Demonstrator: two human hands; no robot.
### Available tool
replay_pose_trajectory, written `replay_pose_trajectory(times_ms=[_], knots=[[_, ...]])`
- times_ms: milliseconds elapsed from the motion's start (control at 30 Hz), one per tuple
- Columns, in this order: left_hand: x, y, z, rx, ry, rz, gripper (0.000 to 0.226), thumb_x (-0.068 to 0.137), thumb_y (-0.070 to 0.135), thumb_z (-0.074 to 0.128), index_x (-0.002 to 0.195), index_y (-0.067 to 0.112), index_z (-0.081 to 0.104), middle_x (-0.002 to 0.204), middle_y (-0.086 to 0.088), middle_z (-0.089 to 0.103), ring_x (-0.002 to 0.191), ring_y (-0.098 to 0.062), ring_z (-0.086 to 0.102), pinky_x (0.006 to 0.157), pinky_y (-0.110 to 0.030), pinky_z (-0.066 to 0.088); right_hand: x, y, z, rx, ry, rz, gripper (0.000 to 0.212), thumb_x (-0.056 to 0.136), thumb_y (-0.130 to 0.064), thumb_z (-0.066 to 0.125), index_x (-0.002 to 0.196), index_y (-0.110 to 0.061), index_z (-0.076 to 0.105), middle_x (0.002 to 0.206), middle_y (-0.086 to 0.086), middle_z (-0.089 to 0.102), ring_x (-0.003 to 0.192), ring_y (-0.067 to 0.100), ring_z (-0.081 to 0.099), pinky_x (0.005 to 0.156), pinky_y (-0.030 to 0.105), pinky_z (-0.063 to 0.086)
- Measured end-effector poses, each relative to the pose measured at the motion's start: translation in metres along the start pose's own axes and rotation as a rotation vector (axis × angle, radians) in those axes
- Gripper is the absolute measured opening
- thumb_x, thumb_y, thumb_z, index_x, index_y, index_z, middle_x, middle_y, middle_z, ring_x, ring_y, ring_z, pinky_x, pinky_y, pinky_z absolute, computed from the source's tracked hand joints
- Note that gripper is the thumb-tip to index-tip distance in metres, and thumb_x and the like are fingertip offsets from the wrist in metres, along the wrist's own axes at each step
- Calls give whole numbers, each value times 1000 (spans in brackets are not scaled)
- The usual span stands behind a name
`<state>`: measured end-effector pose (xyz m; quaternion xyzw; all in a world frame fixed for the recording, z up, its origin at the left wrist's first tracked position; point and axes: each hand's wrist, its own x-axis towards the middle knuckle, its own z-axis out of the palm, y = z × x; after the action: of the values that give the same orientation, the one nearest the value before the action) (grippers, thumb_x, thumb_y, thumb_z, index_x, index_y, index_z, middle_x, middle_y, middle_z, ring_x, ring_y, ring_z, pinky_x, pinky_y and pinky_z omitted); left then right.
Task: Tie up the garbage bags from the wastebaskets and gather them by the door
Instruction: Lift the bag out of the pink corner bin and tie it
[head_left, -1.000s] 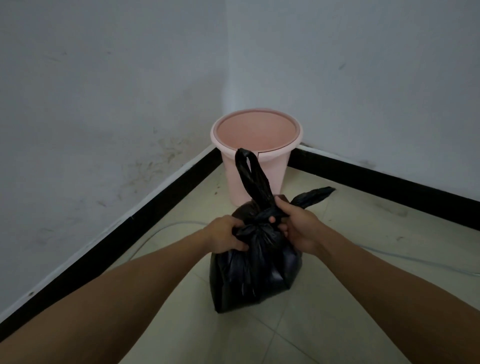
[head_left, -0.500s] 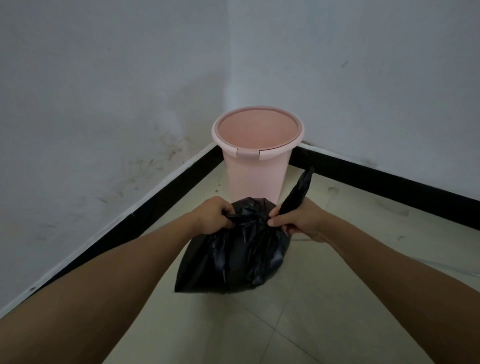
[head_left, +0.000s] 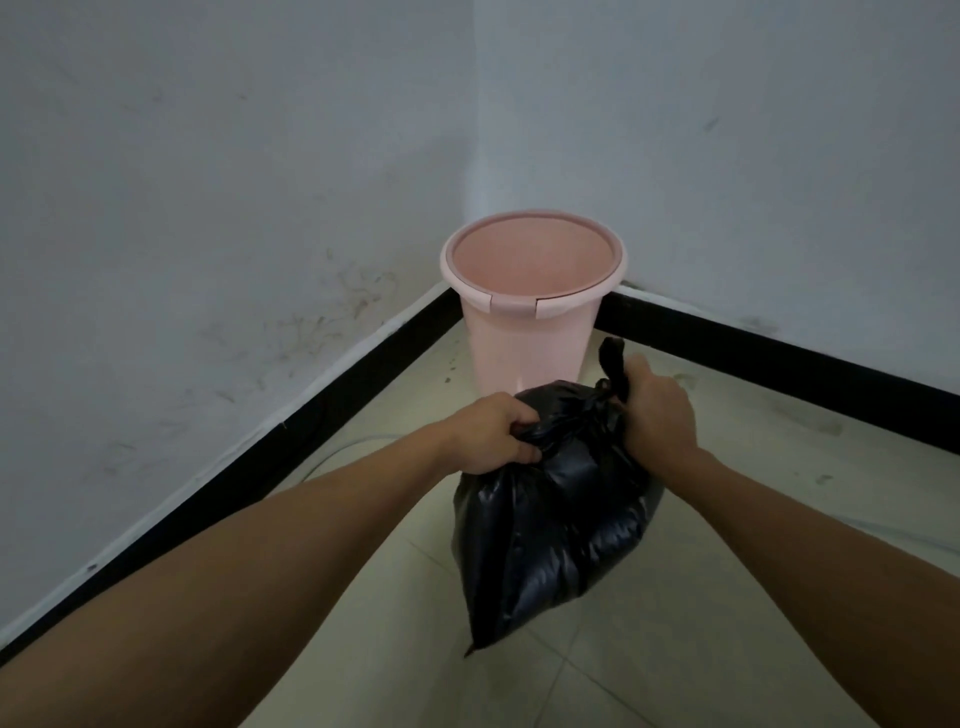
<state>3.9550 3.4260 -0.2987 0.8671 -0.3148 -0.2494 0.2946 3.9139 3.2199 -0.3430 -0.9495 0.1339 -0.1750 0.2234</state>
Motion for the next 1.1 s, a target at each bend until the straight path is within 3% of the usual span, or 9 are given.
replay_pose_trajectory(times_ms=[133,267,333,433,567,667,767,900,1100], knots=[[1,3,8,13,-21,23,9,84,10,67,82,2,63,82,-6,62,79,-19,58,79,-33,50,3,7,7,34,32,79,23,94,-26,58,82,-12,44,67,6,52,61,27,46,54,35,33],[-1,-21,15,8,42,-87,13,81,10,69,81,0,62,81,-7,59,78,-20,57,78,-38,51,-5,3,17,594,-124,408,37,86,-4,64,60,-15,41,57,4,44,58,21,45,50,28,33],[-2,-33,20,-6,23,-173,16,79,10,71,82,-2,62,79,-8,59,76,-21,57,73,-35,51,-12,-1,17,927,-258,562,24,83,8,64,70,-9,52,64,10,54,61,22,53,53,27,45],[-5,-46,26,-4,-138,-296,18,81,8,70,77,5,53,77,-10,53,71,-21,52,62,-30,48,-20,-1,17,1146,-493,696,12,88,2,63,98,-2,59,85,15,66,69,24,68,56,30,56],[-4,-57,25,-40,-328,-439,21,82,21,73,80,9,57,88,-15,60,81,-27,59,78,-42,58,-22,4,21,1072,-390,874,20,91,-18,65,106,-6,62,85,7,66,74,22,65,59,31,55],[13,-51,17,-111,61,-318,24,79,34,76,80,14,64,81,-4,65,74,-19,59,68,-30,49,-25,11,23,1086,-365,975,21,90,-24,64,104,-9,62,85,5,61,76,21,60,70,37,54],[36,-36,14,-35,312,-113,21,86,13,65,107,15,65,108,1,59,83,-17,56,75,-22,40,-31,11,24,1162,-449,1034,15,93,-25,59,97,-10,60,89,8,60,81,23,59,74,42,55],[60,-23,28,89,47,-16,48,79,-8,52,120,14,65,122,-6,63,107,-20,59,89,-19,41,-35,13,27,1225,-472,1047,17,96,-24,55,95,-8,60,93,12,62,86,27,60,77,45,54],[65,-26,36,202,-63,-37,19,84,1,57,97,1,71,98,-12,69,84,-15,54,75,-20,39,-33,21,27,1166,-387,1043,16,99,-26,53,97,-11,59,90,8,65,81,24,61,67,37,50]])
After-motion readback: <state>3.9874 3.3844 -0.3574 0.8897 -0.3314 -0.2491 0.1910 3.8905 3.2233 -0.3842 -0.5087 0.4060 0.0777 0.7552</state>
